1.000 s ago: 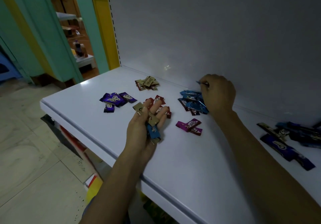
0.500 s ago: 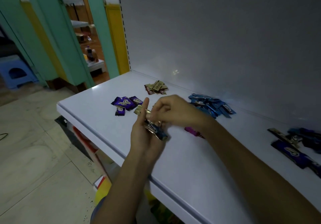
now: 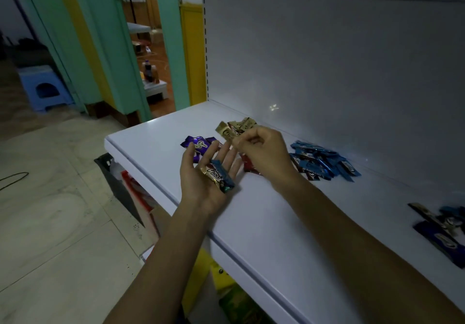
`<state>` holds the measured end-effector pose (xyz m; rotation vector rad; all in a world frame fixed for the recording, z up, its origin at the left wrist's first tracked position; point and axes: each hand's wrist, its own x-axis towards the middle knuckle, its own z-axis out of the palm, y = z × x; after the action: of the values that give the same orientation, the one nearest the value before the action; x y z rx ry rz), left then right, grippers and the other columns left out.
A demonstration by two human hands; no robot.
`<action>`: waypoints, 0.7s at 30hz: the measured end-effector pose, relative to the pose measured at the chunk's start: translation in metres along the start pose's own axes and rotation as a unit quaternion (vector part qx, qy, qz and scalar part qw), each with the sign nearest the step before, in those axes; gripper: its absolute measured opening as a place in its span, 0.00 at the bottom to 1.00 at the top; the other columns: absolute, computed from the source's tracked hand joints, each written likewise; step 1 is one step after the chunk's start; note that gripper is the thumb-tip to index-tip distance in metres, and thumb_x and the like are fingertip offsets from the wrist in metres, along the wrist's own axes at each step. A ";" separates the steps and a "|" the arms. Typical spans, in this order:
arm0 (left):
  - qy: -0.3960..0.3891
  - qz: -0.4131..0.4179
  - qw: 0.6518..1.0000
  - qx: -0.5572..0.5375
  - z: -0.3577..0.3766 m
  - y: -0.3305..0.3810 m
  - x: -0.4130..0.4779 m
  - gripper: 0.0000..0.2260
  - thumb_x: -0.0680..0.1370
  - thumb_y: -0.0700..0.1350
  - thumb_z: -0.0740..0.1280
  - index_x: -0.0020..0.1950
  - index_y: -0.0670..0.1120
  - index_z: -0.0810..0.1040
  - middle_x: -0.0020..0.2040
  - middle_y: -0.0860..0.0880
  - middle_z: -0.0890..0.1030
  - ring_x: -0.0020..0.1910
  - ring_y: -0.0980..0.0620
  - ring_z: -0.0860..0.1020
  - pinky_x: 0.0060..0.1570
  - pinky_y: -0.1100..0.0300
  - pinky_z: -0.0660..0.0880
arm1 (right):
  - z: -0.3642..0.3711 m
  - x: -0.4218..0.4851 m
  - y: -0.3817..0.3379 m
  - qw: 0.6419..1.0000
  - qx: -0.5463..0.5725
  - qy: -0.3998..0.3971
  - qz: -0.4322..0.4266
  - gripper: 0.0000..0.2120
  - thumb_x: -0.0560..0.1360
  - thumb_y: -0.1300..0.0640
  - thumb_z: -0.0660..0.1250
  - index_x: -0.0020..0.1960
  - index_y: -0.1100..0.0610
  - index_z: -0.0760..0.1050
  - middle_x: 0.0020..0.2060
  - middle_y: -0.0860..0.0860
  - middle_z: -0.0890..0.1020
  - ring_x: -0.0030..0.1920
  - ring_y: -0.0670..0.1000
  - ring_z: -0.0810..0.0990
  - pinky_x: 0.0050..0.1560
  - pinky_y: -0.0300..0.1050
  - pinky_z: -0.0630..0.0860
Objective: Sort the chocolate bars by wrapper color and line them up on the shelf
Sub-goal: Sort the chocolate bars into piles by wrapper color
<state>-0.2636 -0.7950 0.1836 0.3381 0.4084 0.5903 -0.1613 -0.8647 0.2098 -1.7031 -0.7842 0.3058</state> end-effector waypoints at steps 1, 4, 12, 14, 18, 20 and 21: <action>0.001 -0.001 1.000 0.002 -0.004 0.004 0.001 0.24 0.78 0.57 0.60 0.64 0.41 0.76 0.60 0.40 0.80 0.60 0.43 0.78 0.61 0.50 0.73 | -0.002 0.012 0.002 0.999 -0.036 0.022 -0.010 0.05 0.73 0.59 0.71 0.40 0.53 0.77 0.37 0.44 0.79 0.39 0.44 0.78 0.44 0.41 0.77; -0.001 -0.013 1.000 -0.005 -0.013 0.008 0.002 0.21 0.79 0.54 0.58 0.61 0.40 0.77 0.61 0.39 0.80 0.62 0.43 0.77 0.67 0.50 0.69 | -0.009 0.055 0.015 0.985 -0.139 0.104 -0.021 0.05 0.73 0.59 0.70 0.42 0.51 0.77 0.38 0.43 0.79 0.38 0.44 0.78 0.43 0.44 0.78; 0.011 -0.030 0.999 -0.003 -0.012 0.004 0.012 0.20 0.78 0.45 0.53 0.63 0.38 0.75 0.63 0.40 0.78 0.66 0.44 0.74 0.71 0.50 0.64 | 0.003 0.124 0.051 0.901 -0.413 0.112 -0.064 0.08 0.77 0.57 0.63 0.50 0.53 0.81 0.45 0.51 0.83 0.43 0.52 0.80 0.40 0.42 0.71; 0.017 -0.027 1.000 -0.001 -0.011 0.002 0.013 0.20 0.77 0.43 0.52 0.62 0.39 0.76 0.63 0.41 0.78 0.65 0.44 0.74 0.71 0.51 0.64 | 0.008 0.127 0.059 0.890 -0.449 0.045 -0.067 0.10 0.78 0.56 0.60 0.47 0.55 0.80 0.43 0.53 0.83 0.43 0.54 0.79 0.45 0.44 0.72; 0.019 -0.036 0.999 0.007 -0.011 0.002 0.015 0.22 0.77 0.43 0.50 0.65 0.39 0.75 0.64 0.41 0.78 0.66 0.44 0.74 0.71 0.52 0.64 | 0.008 0.129 0.059 0.892 -0.449 0.001 -0.046 0.12 0.79 0.55 0.56 0.44 0.56 0.76 0.43 0.55 0.81 0.43 0.56 0.76 0.48 0.46 0.68; 0.014 -0.036 0.999 0.005 -0.012 0.002 0.015 0.21 0.77 0.43 0.50 0.64 0.39 0.75 0.64 0.41 0.78 0.66 0.44 0.74 0.71 0.52 0.64 | 0.007 0.123 0.056 0.892 -0.446 0.004 -0.070 0.12 0.78 0.56 0.57 0.52 0.56 0.79 0.47 0.55 0.83 0.47 0.56 0.78 0.53 0.46 0.68; 0.013 -0.036 0.999 0.006 -0.012 0.001 0.015 0.21 0.77 0.43 0.50 0.63 0.39 0.76 0.64 0.41 0.78 0.65 0.44 0.74 0.70 0.52 0.64 | 0.006 0.113 0.053 0.896 -0.433 0.015 -0.093 0.12 0.78 0.57 0.58 0.53 0.55 0.79 0.48 0.54 0.83 0.47 0.56 0.78 0.54 0.46 0.67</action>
<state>-0.2586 -0.7829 0.1696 0.3268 0.4469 0.5223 -0.0628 -0.7928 0.1809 -2.4203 -1.1503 -0.2573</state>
